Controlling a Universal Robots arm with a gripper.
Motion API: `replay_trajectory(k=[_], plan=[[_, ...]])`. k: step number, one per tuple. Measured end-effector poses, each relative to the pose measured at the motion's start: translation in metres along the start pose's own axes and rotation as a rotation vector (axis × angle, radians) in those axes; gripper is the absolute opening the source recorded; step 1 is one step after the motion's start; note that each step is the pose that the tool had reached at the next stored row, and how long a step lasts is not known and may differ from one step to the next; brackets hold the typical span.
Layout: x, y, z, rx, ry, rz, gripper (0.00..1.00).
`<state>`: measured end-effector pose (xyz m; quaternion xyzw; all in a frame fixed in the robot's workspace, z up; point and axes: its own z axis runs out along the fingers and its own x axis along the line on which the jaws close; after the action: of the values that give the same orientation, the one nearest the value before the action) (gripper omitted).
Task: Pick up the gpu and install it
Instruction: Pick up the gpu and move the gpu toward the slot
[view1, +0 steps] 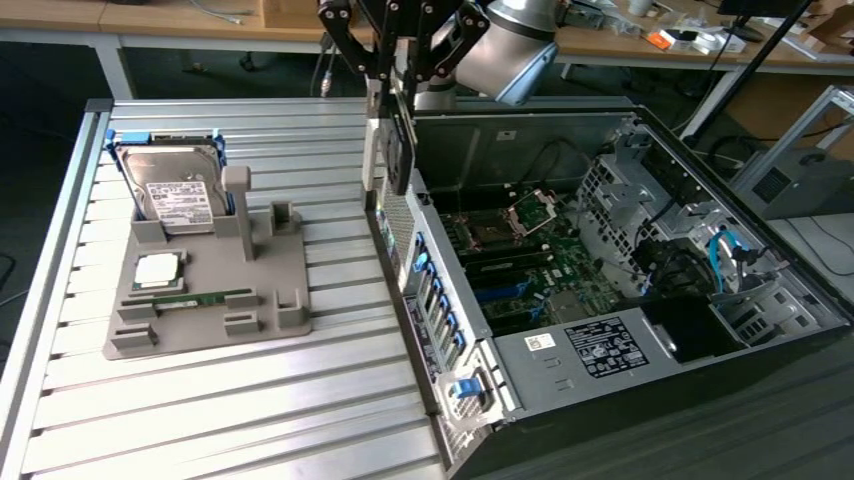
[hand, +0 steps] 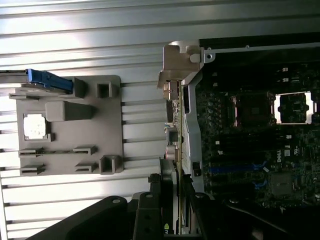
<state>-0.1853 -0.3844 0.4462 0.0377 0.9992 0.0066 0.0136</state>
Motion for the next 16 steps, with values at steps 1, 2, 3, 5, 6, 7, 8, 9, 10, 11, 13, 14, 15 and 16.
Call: replay_trajectory(k=[1, 2, 3, 5, 6, 7, 8, 9, 10, 11, 13, 14, 15, 16], plan=[[-0.001, 0.0, 0.0002, -0.0001, 0.0, 0.0, 0.27], [-0.002, 0.0, 0.0002, 0.0, 0.0, 0.0, 0.27], [-0.003, 0.0, 0.0003, 0.0, 0.0, 0.0, 0.27], [-0.004, 0.0, 0.0005, -0.0001, 0.0, 0.0, 0.27], [-0.004, 0.0, 0.0005, 0.0, 0.0, 0.0, 0.27], [-0.005, 0.0, 0.0006, 0.0, 0.0, 0.0, 0.27], [-0.006, 0.0, 0.0007, 0.0, 0.0, 0.0, 0.27], [-0.006, 0.0, 0.0008, 0.0, 0.0001, 0.0, 0.27], [-0.007, 0.0, 0.0008, 0.0, 0.0, 0.0, 0.27], [-0.008, 0.0, 0.0009, 0.0, 0.0, 0.0, 0.27], [-0.009, 0.0, 0.0011, -0.0001, 0.0, 0.0, 0.27], [-0.01, 0.0, 0.0012, -0.0001, -0.0001, 0.0, 0.27], [-0.011, 0.0, 0.0013, 0.0, 0.0, 0.0, 0.27], [-0.012, 0.0, 0.0015, -0.0001, 0.0, 0.0, 0.27]])
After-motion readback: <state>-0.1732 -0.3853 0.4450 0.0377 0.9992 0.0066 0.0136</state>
